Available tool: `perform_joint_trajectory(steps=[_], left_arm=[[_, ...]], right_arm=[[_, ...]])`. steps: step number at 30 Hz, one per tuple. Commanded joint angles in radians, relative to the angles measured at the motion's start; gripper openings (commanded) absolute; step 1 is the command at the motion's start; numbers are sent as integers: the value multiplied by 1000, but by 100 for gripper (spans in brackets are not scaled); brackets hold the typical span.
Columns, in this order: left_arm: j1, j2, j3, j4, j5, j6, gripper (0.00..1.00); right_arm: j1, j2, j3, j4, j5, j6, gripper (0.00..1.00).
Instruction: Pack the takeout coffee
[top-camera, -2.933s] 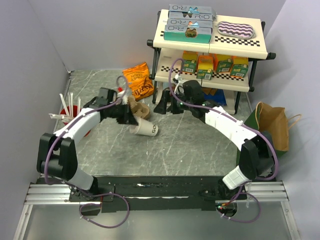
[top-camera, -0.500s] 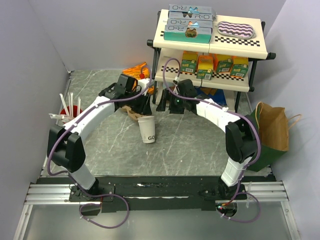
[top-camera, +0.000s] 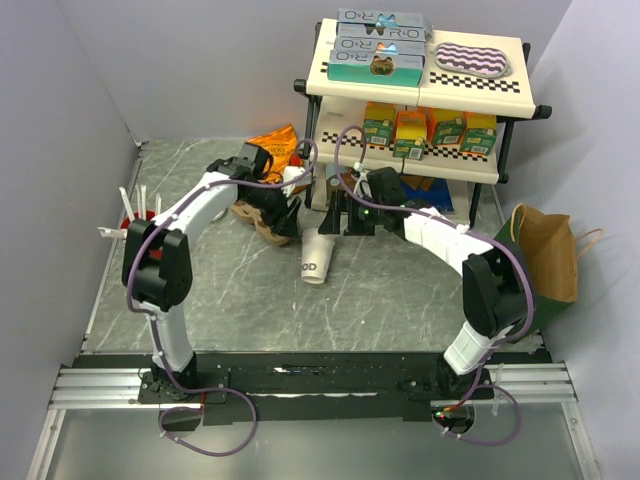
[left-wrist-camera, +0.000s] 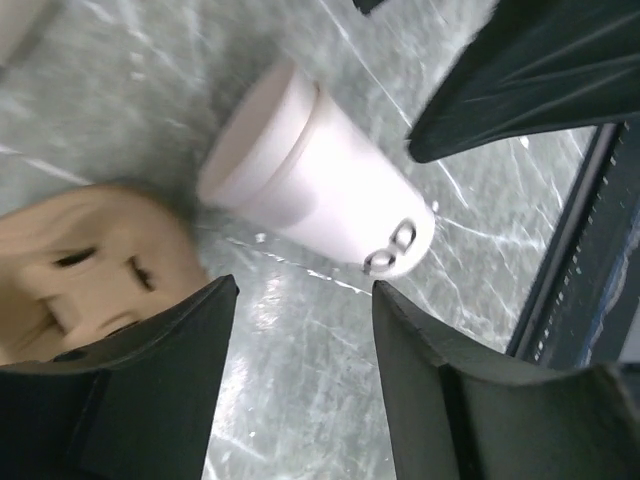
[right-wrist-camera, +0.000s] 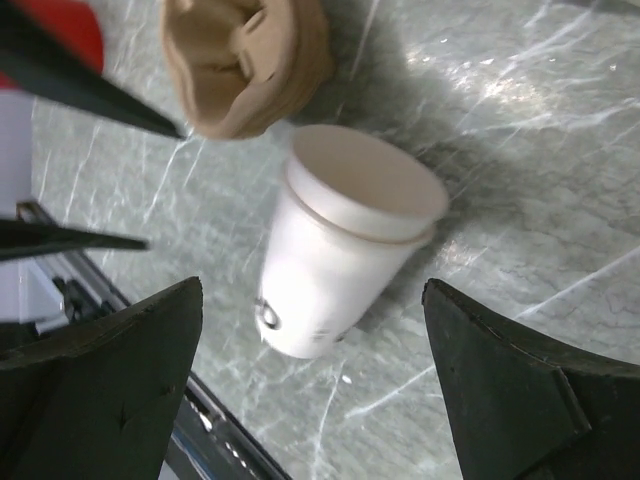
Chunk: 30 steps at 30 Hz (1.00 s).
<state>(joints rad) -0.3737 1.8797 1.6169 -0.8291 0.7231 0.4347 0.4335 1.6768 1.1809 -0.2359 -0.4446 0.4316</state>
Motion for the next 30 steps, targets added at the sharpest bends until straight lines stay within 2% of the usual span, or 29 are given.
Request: perform_joint_trajectory(steps=[1, 4, 6, 10, 16, 22, 25, 30], left_arm=[[-11, 2, 21, 5, 111, 78, 61], [-8, -31, -20, 31, 95, 36, 58], [-7, -77, -92, 67, 78, -6, 57], [-8, -188, -248, 162, 93, -108, 54], [-54, -272, -413, 255, 121, -188, 53], [-74, -307, -509, 355, 134, -199, 53], [-94, -300, -526, 369, 121, -174, 54], [-114, -289, -545, 410, 110, -214, 54]], right_arm=[[-30, -81, -36, 53, -91, -95, 96], [-76, -95, -31, 52, -251, -273, 91], [-96, -59, 25, -31, -308, -495, 87], [-159, 46, 225, -291, -391, -842, 78], [-187, 237, 437, -592, -477, -1228, 75], [-188, 376, 557, -835, -551, -1425, 73], [-190, 425, 606, -908, -571, -1461, 70], [-188, 468, 640, -970, -579, -1490, 64]])
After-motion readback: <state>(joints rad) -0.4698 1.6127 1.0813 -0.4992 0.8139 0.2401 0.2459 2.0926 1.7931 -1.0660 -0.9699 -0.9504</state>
